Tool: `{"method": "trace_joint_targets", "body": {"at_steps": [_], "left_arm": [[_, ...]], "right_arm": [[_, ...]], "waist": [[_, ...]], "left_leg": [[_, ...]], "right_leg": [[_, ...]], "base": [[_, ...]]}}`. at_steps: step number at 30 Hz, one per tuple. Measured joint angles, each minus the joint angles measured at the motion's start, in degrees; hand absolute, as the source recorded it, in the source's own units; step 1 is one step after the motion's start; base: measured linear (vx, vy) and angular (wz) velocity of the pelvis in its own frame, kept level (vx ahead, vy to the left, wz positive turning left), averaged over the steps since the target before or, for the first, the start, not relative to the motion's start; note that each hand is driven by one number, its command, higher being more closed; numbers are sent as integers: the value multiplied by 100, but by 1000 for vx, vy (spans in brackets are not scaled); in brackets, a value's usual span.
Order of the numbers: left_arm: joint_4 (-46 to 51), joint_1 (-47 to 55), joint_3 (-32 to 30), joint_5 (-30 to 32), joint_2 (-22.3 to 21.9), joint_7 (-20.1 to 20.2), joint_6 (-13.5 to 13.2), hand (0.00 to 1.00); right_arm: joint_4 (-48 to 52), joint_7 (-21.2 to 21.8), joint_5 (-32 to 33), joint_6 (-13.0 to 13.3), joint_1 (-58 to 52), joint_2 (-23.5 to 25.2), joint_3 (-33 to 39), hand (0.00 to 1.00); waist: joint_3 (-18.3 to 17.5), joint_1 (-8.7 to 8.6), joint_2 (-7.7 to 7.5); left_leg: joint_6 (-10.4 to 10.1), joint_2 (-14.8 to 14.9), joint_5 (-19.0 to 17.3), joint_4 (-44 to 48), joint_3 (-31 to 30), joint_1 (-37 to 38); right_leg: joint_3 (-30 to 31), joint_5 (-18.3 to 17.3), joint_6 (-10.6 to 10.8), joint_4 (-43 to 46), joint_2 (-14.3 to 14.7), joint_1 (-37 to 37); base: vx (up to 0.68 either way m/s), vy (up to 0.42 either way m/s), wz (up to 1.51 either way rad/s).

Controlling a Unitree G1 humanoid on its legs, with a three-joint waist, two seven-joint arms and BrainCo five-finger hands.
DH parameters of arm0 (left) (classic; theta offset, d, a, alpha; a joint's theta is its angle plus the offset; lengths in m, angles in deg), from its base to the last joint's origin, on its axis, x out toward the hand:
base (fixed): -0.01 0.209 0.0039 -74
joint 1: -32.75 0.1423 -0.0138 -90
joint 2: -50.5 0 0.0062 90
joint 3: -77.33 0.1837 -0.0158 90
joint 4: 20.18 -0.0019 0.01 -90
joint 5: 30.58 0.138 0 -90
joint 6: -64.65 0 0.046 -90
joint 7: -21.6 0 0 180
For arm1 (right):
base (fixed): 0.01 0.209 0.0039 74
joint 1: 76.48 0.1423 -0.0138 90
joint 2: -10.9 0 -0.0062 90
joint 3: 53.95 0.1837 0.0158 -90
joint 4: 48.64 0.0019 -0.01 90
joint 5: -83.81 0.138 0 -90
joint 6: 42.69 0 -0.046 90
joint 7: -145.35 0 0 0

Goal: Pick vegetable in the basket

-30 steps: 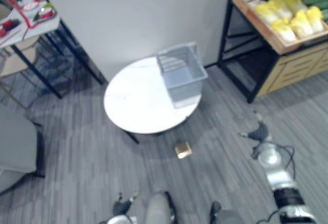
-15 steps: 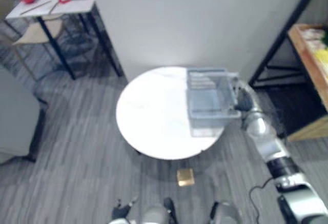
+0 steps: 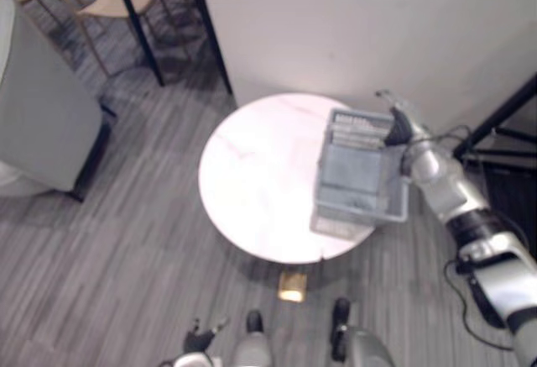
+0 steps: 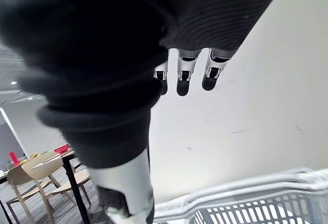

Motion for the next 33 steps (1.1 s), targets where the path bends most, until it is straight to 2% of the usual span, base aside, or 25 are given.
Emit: {"method": "trace_joint_targets", "body": {"at_steps": [3,6,8,12,15,16,21,25,33], "left_arm": [[-57,-3,-1,-2,-5,-20,0,0],[-54,-19,6,-2,-28,-29,-9,0],[-55,-42,22,-5,-26,-39,-12,0],[-11,-128,184,-12,-23,-43,-60,0],[22,-236,378,-11,-25,-42,-63,0],[49,-242,419,-11,-21,-45,-75,0],[110,-483,831,-16,-18,-56,-172,0],[12,-711,1056,-26,2,-58,-238,0],[-59,-790,1218,-50,-33,-32,-255,0]], "right_arm": [[-250,0,-27,73,216,-28,-73,0],[-778,-3,-180,82,505,-33,-114,0],[-1037,-2,-236,81,650,-36,-116,0],[-1110,-2,-242,76,859,-122,-115,0],[-1327,-6,-243,74,1130,-289,-113,0],[-1385,-8,-243,74,1199,-330,-113,100],[-2001,-240,-336,88,1813,-782,-100,100],[-2175,-345,-413,92,2045,-1020,-76,100],[-2256,-338,-412,58,1971,-1040,-48,100]], "waist": [[54,14,83],[183,39,254],[316,120,342],[504,123,421],[733,121,545],[748,118,574],[957,115,939],[973,124,1006],[987,119,1052]], "left_leg": [[3,-43,55,-1,-154,-174],[42,-115,179,-108,-305,-285],[43,-135,272,-208,-361,-319],[43,-144,440,-344,-504,-518],[35,-155,535,-429,-563,-600],[40,-163,571,-454,-563,-672],[95,-273,685,-502,-551,-1008],[100,-288,734,-495,-560,-1234],[99,-298,741,-499,-569,-1129]], "right_leg": [[-122,88,16,-172,-35,2],[-275,158,37,-283,-81,1],[-340,215,28,-352,-86,-5],[-479,251,4,-366,-96,-169],[-528,266,-2,-319,-130,-282],[-527,265,-2,-268,-144,-388],[-482,266,0,-50,-250,-857],[-465,266,-1,28,-273,-1117],[-462,263,-1,49,-285,-1023]], "base": [[5,10,28],[-25,8,30],[-41,-14,19],[-62,-20,21],[-43,-6,9],[-30,6,2],[-7,1,0],[0,0,0],[0,0,0]]}}
